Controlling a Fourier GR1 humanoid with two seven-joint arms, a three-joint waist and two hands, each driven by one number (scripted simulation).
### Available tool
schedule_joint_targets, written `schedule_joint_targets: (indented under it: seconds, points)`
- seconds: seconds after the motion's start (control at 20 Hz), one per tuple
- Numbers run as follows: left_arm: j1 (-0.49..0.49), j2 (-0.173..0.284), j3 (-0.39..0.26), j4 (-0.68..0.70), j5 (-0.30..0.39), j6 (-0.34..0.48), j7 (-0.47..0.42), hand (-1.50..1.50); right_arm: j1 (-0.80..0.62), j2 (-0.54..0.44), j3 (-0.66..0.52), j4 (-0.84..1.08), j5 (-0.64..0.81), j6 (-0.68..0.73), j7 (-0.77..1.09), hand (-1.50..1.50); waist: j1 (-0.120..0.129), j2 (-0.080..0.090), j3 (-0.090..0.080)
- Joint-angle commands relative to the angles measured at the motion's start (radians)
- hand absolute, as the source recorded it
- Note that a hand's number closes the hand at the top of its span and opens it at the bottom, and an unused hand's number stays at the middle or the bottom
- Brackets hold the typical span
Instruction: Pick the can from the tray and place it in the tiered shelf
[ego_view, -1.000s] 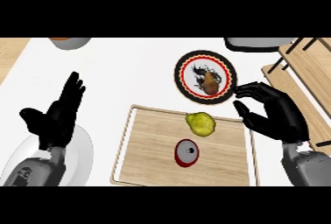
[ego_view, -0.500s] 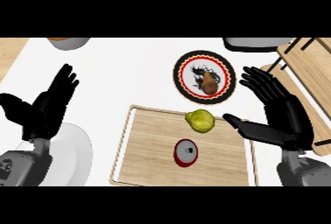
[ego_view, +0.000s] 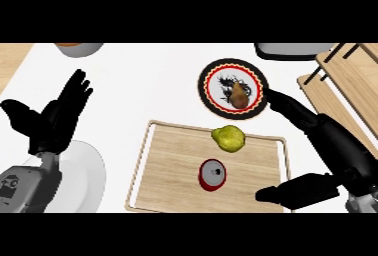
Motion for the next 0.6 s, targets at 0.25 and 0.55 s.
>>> schedule_joint_targets:
  seconds: [0.25,0.55]
  points:
    - [-0.047,0.015,0.012,0.006,0.013,-0.023,0.042,0.00,-0.276,-0.218,0.214,-0.068,0.248,0.235,0.454,-1.50,0.029,0.003,-0.002]
    - [0.004,-0.034,-0.012,0.007,-0.024,-0.013,-0.013,0.00,-0.441,0.096,0.416,0.040,0.378,0.205,0.731,-1.50,0.027,0.005,0.003]
